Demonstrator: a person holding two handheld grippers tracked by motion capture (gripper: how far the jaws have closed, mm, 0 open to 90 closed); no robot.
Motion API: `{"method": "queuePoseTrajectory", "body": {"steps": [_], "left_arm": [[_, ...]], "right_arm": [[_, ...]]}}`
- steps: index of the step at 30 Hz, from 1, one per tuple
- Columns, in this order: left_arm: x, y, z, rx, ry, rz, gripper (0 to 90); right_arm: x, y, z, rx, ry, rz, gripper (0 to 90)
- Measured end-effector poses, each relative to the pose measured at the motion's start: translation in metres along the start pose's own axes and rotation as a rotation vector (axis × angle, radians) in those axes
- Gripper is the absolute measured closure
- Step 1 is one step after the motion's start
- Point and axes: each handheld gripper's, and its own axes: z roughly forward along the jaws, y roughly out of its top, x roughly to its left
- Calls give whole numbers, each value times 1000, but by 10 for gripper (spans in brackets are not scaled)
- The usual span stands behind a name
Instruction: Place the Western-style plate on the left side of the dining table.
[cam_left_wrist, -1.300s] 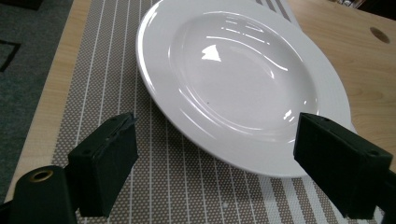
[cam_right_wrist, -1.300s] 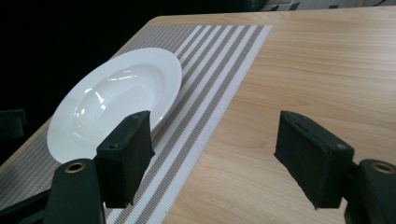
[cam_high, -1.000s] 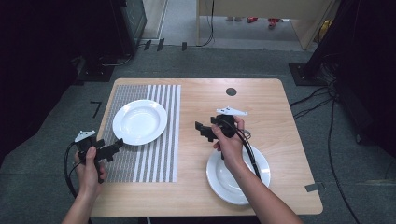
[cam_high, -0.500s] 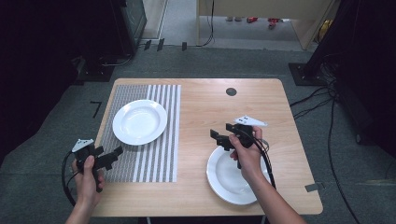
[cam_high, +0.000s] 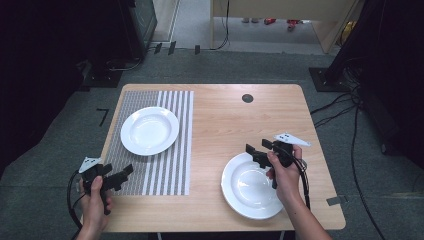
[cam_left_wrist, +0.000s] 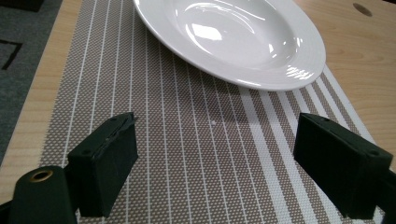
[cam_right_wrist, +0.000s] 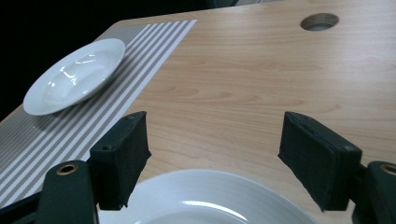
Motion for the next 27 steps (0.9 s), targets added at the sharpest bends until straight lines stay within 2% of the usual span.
{"method": "queuePoseTrajectory", "body": {"steps": [7,9,16,27], "left_arm": [[5,-12,-6,-4,27,5,137],[6,-16,-7,-3,35,16,138],[12,-27,-9,-1,105,67,138],[19,-37,-10,15,175,111,138]], "right_arm": [[-20,-13,-18,-2,-37,32,243],[-26,-17,-23,-5,-50,40,243],[-51,-30,-41,-10,-116,67,246],[-86,-53,-68,3,-208,104,245]]}}
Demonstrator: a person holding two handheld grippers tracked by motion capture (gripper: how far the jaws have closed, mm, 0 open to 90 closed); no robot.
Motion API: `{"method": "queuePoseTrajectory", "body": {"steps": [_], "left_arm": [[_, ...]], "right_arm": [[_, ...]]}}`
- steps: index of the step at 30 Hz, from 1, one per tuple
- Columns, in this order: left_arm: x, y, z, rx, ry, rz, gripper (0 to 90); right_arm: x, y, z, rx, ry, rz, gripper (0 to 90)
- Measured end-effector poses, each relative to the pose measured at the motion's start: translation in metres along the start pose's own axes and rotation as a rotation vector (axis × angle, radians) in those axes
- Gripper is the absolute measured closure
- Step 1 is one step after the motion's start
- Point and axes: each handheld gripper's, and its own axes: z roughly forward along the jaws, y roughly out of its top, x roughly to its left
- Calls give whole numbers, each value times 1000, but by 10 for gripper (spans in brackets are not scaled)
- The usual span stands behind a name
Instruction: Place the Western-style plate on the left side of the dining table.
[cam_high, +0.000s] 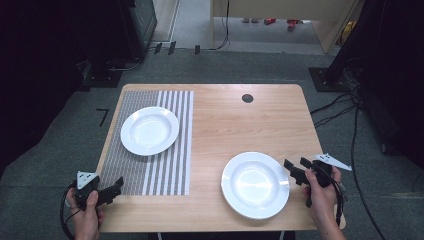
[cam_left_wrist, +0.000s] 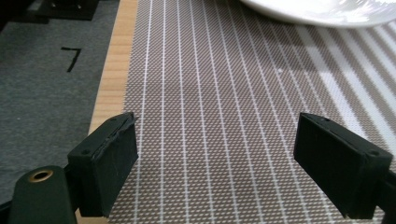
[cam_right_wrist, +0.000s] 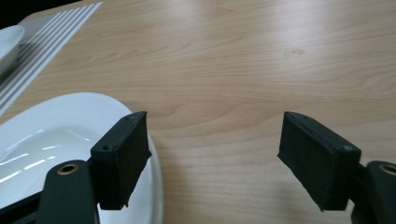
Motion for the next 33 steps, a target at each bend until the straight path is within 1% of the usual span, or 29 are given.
{"method": "queuePoseTrajectory", "body": {"steps": [2,4,6,8,11,15,16,18,21,23,25,28,30,31,33], "left_arm": [[0,-3,2,13,5,7,138],[0,-5,4,25,6,9,138],[-1,-5,4,21,12,15,138],[-2,-7,5,24,11,19,137],[-3,-8,6,34,22,34,137],[-7,-9,7,40,47,66,133],[-8,-10,7,40,50,68,132],[-7,-10,6,40,48,63,132],[-8,-11,6,40,47,67,132],[-8,-11,6,40,47,67,132],[-8,-11,6,40,47,67,132],[-8,-11,6,40,47,67,132],[-8,-11,6,40,47,67,132],[-8,-11,6,40,48,67,132],[-8,-11,6,41,48,68,132]], "right_arm": [[-6,-2,-3,-1,-18,-8,244],[-12,-5,-7,5,-33,-1,243],[-17,-9,-8,9,-48,1,243],[-22,-13,-10,22,-64,15,242],[-29,-18,-14,32,-86,15,242],[-38,-23,-20,43,-115,18,240],[-39,-25,-21,49,-118,25,237],[-41,-28,-24,56,-127,23,236],[-45,-34,-28,68,-141,10,232],[-47,-37,-31,67,-158,6,233],[-49,-39,-35,70,-182,-14,233],[-49,-44,-40,72,-229,-58,230],[-48,-48,-43,71,-250,-76,225],[-47,-49,-43,74,-262,-91,220],[-43,-51,-42,95,-292,-139,204]]}}
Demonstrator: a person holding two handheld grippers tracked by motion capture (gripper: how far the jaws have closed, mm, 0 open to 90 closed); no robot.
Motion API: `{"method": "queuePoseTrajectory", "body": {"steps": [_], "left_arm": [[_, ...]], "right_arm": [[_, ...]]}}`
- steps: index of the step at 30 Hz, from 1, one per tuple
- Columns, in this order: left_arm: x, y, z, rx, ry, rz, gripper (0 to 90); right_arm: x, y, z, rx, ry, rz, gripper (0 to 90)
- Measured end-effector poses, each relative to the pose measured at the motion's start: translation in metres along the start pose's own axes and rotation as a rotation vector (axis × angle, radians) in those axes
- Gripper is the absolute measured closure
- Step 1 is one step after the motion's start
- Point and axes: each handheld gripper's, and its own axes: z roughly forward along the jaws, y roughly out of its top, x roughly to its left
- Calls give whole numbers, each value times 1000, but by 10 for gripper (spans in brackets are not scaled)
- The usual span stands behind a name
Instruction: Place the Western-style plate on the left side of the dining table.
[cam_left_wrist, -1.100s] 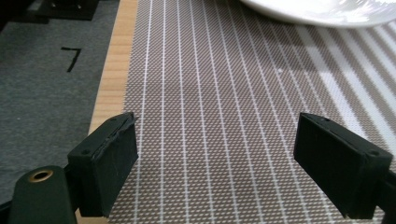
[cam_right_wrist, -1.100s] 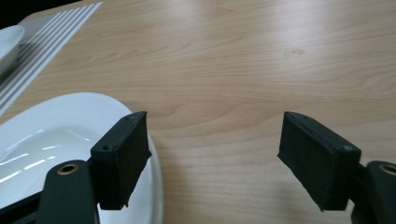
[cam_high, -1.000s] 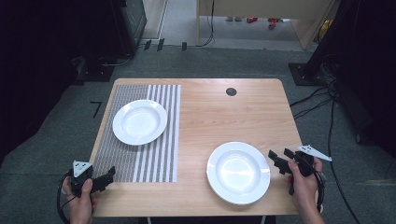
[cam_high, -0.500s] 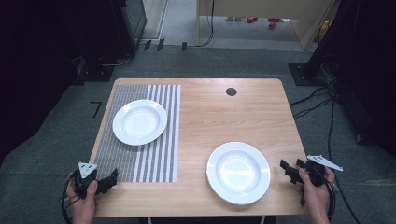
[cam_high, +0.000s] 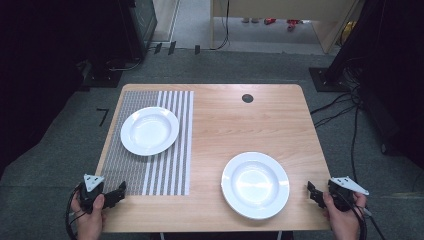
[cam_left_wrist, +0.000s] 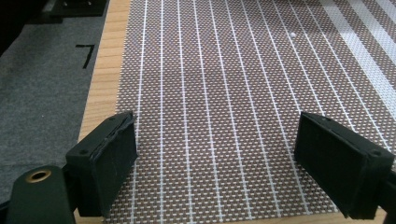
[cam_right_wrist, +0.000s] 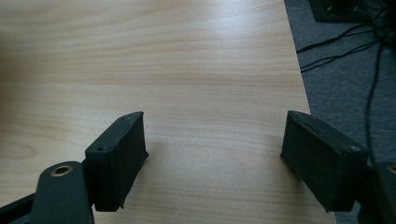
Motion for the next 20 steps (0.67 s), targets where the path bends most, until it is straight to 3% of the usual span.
{"method": "queuePoseTrajectory", "body": {"steps": [8,20], "left_arm": [[0,0,0,0,0,0,131],[0,0,0,1,0,0,130]], "right_arm": [[4,1,2,17,18,-29,134],[3,2,4,32,-1,-12,60]]}}
